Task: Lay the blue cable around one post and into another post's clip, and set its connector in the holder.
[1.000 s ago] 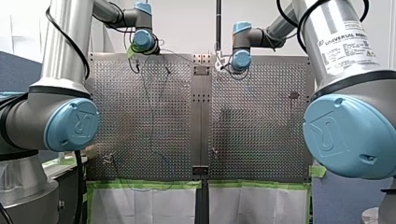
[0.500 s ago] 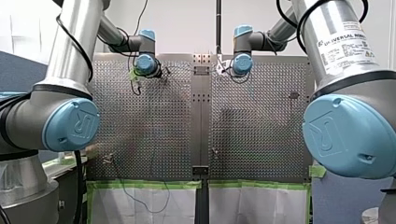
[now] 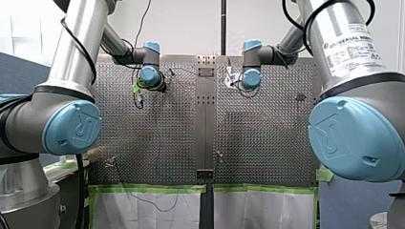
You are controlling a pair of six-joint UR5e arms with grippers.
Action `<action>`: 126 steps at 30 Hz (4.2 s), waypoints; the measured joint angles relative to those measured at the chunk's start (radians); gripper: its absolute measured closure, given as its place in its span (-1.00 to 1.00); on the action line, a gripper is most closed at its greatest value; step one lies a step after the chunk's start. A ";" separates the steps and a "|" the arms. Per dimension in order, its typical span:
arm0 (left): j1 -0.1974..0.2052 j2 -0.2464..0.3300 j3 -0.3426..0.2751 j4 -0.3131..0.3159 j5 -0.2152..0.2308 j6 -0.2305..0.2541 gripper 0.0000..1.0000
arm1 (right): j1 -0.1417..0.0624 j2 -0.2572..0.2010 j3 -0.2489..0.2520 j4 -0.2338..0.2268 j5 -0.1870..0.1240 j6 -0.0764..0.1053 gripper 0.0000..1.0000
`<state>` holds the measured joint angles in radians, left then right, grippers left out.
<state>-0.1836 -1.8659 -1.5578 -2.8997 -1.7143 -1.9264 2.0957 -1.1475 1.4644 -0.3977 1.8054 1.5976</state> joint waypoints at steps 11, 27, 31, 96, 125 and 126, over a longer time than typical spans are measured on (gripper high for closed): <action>-0.003 0.000 0.000 0.000 0.002 0.004 -1.00 | -0.015 0.087 0.104 -0.104 0.040 0.045 1.00; -0.004 0.000 0.000 0.001 0.000 0.005 -1.00 | -0.111 0.224 0.241 -0.241 0.018 0.075 1.00; -0.004 0.000 0.000 0.000 0.000 0.005 -1.00 | -0.146 0.259 0.276 -0.276 -0.004 0.076 1.00; 0.007 0.000 0.000 0.000 -0.003 0.009 -1.00 | -0.281 0.829 0.269 -0.846 0.034 0.235 1.00; 0.010 0.000 0.000 0.000 -0.003 0.011 -1.00 | -0.298 1.096 0.272 -1.059 0.033 0.223 1.00; 0.010 0.000 0.000 0.000 -0.003 0.011 -1.00 | -0.299 1.104 0.279 -1.065 0.032 0.223 1.00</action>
<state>-0.1740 -1.8658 -1.5581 -2.8996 -1.7173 -1.9159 1.7971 -0.0440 1.7435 -1.4628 1.8371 1.8210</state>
